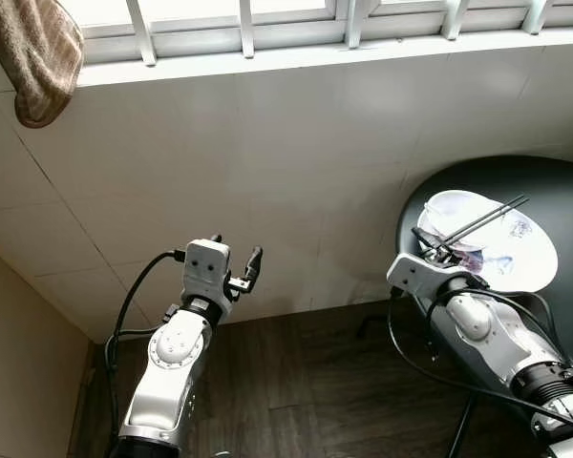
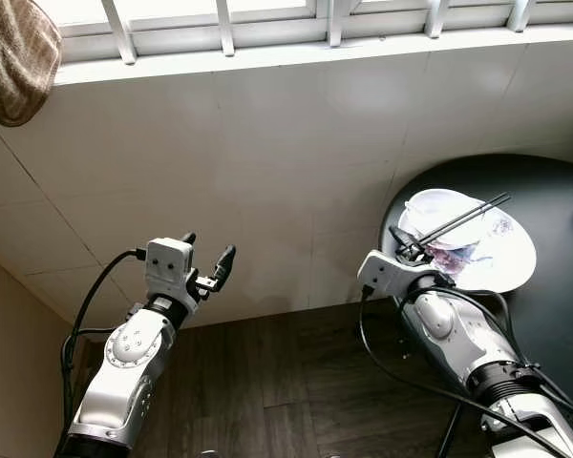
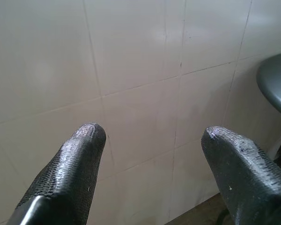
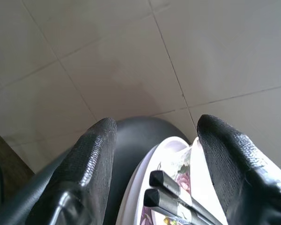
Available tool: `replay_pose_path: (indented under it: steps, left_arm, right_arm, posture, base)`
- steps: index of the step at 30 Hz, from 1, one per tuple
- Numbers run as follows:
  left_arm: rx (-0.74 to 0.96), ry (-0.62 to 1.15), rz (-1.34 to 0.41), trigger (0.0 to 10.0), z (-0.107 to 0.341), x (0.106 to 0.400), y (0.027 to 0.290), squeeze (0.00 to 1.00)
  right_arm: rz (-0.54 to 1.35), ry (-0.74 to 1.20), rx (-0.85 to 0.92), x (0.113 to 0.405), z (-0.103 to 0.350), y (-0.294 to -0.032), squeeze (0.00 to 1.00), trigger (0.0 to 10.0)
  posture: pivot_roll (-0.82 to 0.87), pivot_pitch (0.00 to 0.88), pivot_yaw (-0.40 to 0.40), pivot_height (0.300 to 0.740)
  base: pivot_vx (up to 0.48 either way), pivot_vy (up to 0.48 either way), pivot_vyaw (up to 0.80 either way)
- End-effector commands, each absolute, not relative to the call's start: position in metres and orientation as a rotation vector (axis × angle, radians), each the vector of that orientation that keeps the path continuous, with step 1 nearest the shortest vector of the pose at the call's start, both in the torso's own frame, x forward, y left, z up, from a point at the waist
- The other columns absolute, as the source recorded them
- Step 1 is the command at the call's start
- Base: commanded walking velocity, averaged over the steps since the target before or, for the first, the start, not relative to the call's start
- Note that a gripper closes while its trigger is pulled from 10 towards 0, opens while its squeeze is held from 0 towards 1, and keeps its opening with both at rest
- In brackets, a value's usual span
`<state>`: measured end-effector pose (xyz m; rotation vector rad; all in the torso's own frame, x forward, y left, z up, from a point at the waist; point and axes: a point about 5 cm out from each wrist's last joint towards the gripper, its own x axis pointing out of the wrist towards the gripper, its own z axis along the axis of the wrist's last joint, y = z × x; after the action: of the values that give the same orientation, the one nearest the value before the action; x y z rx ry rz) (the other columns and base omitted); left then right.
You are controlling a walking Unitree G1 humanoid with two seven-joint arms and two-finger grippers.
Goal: Kitchen organization
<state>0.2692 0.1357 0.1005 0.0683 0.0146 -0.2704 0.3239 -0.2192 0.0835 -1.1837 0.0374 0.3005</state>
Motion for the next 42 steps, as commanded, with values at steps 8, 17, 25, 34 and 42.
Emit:
replay_pose_path:
  steps: [8,17,25,34,42]
  left_arm:
    - [0.068,0.004,-0.277,10.0,0.102,0.272,0.135,0.00]
    - [0.066,0.006,-0.280,10.0,0.102,0.272,0.134,0.00]
    - [0.064,0.007,-0.279,10.0,0.102,0.272,0.134,0.00]
    - [0.063,0.010,-0.279,10.0,0.101,0.272,0.134,0.00]
    - [0.063,0.011,-0.277,10.0,0.101,0.272,0.134,0.00]
  right_arm:
    - [0.251,0.055,-1.250,0.330,0.085,-0.231,0.00,10.0]
    - [0.222,0.047,-1.280,0.331,0.084,-0.236,0.00,10.0]
    - [0.212,0.050,-1.293,0.330,0.082,-0.237,0.00,0.0]
    - [0.197,0.033,-1.317,0.331,0.082,-0.238,0.00,0.0]
    - [0.159,0.006,-1.358,0.331,0.084,-0.239,0.00,0.0]
  posture:
    - [-0.15,0.000,-0.007,0.740]
    - [-0.15,0.006,-0.009,0.740]
    - [-0.15,0.007,-0.010,0.740]
    - [-0.15,0.007,-0.010,0.740]
    - [-0.15,0.013,-0.013,0.740]
  base:
    - [0.000,0.000,0.00]
    - [0.000,0.000,0.00]
    - [0.000,0.000,0.00]
    - [0.000,0.000,0.00]
    - [0.000,0.000,0.00]
